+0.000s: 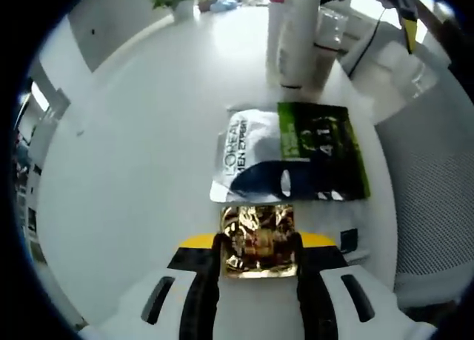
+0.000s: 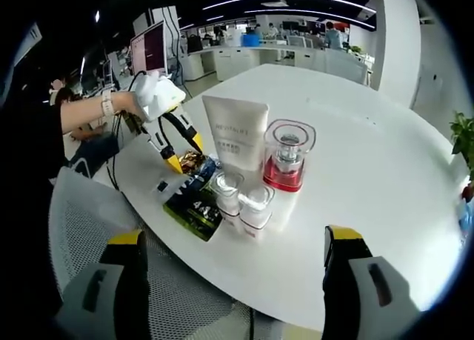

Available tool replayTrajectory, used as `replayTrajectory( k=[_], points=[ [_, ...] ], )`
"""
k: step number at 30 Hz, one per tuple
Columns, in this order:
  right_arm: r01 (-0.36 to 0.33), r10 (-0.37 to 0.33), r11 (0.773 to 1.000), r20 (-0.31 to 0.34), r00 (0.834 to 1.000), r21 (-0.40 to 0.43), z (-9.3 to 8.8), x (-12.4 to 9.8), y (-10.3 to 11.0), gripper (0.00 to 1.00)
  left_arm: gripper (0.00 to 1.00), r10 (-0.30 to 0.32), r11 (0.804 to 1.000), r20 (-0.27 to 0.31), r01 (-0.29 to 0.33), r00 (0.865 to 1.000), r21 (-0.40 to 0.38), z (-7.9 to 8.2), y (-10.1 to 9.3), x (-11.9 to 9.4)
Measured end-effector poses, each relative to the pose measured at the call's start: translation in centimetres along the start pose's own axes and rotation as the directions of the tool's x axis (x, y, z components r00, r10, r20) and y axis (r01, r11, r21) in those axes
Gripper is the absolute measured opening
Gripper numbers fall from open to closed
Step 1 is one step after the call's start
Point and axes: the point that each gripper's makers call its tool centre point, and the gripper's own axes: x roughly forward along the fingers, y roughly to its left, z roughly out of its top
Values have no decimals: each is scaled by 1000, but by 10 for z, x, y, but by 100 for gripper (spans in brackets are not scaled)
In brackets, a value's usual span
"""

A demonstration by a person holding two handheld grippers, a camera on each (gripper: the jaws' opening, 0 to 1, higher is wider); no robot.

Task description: Arrange the skincare products in the storage area until every visible bottle or jar stands upright without overlapping.

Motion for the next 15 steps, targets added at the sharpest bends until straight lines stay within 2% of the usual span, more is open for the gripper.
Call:
replayTrajectory(
  k=[2, 15],
  points=[
    [-1, 1, 1000, 0, 1000, -2, 0, 0, 0, 100, 37, -8, 1000, 4, 7, 1000, 19, 1, 0, 0],
    [-14, 14, 1000, -6, 1000, -21, 3, 2, 4, 100, 41, -23, 1000, 7, 23, 1000, 7, 1, -2, 1]
  ],
)
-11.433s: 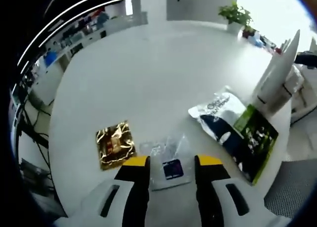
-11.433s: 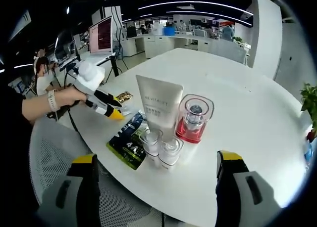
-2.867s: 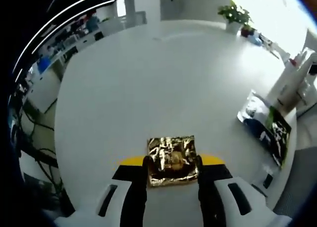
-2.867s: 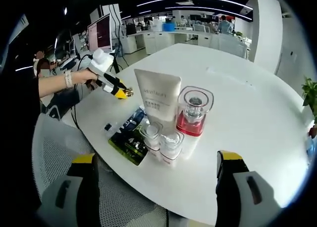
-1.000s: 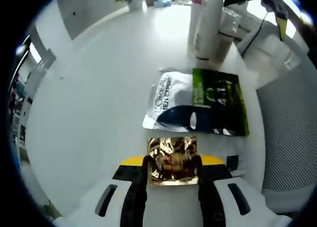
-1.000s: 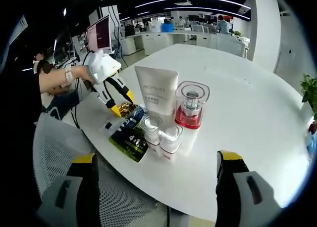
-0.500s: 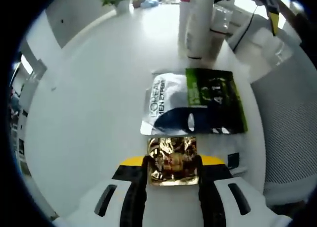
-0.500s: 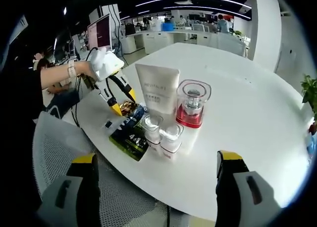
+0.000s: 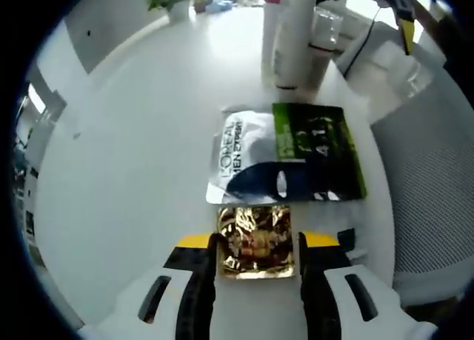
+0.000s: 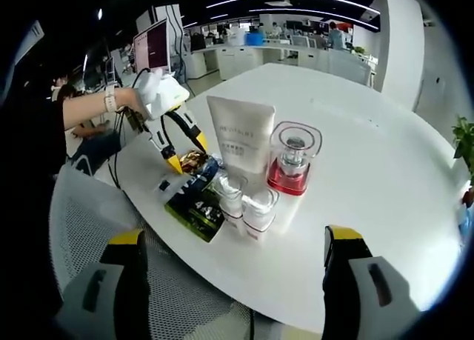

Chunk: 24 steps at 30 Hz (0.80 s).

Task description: Arrange the skincare products in the storage area until every visible bottle or jar stands upright without overlapping.

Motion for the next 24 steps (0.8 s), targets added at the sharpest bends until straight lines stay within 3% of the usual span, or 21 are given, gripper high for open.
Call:
replayTrajectory(
  k=[9, 24],
  points=[
    [6, -6, 1000, 10, 1000, -4, 3, -2, -2, 100, 44, 2, 999, 12, -2, 1000, -36, 1, -1, 0],
    [4, -4, 1000, 36, 999, 4, 1, -3, 2, 100, 49, 89, 990, 71, -81, 993, -115, 8, 5, -17]
  ],
)
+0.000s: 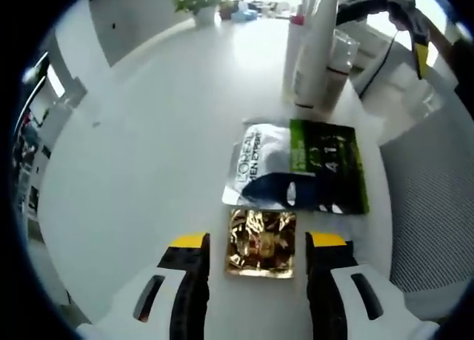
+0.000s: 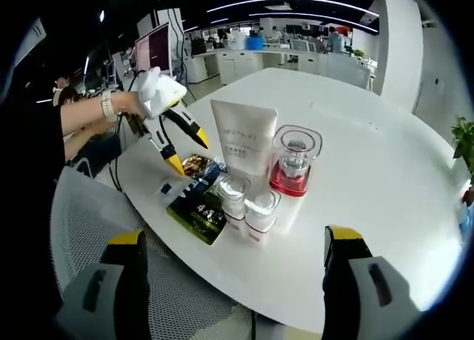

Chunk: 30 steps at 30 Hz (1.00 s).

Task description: Arrange the skincare products in the storage area until every visible bottle or jar stands upright without overlapping.

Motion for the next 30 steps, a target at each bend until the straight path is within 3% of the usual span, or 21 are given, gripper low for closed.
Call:
replayTrajectory(
  k=[7, 10, 14, 20, 30],
  points=[
    [-1, 1, 1000, 18, 1000, -5, 2, 0, 2, 100, 55, 40, 999, 12, -40, 999, -37, 1, -4, -9],
    [2, -1, 1000, 28, 1000, -5, 4, -1, 1, 100, 57, 46, 994, 73, -38, 996, -99, 9, -8, -15],
    [-7, 7, 1000, 33, 999, -12, 5, -1, 4, 100, 61, 76, 990, 94, -64, 993, -125, 12, -8, -24],
    [-7, 9, 1000, 45, 999, -25, 8, -1, 7, 100, 64, 137, 978, 152, -109, 979, -177, 21, -12, -39],
    [-10, 12, 999, 55, 998, -34, 8, -1, 9, 100, 71, 211, 959, 204, -162, 956, -232, 22, -23, -59]
  ],
)
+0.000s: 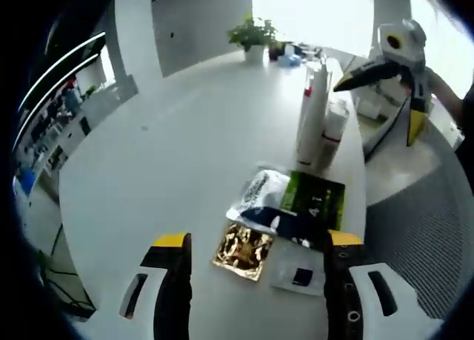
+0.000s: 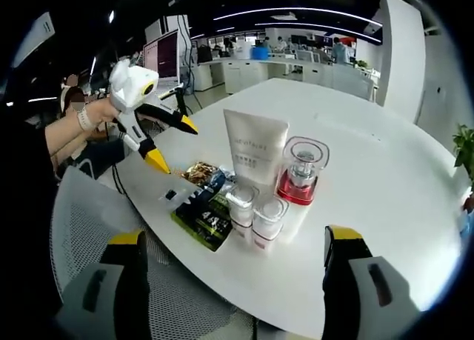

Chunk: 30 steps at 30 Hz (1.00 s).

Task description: Arrange the skincare products in the storage area until every visible bottle or jar stands upright without overlapping.

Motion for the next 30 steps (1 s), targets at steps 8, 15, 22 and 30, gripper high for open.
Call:
replayTrajectory(
  k=[8, 15, 22, 30],
  points=[
    [1, -1, 1000, 11, 1000, 0, 0, -1, 0, 100, 79, 57, 997, 73, -53, 996, -61, 5, -4, -19],
    [1, -1, 1000, 23, 1000, 7, 0, 0, -1, 100, 83, 96, 990, 113, -83, 989, -115, 5, -7, -30],
    [7, -7, 1000, 28, 1000, 6, -1, -3, 0, 100, 85, 130, 983, 149, -108, 980, -147, 3, -17, -42],
    [10, -10, 1000, 35, 999, 10, -4, -6, 1, 100, 93, 160, 973, 161, -128, 974, -189, -3, -25, -54]
  ],
)
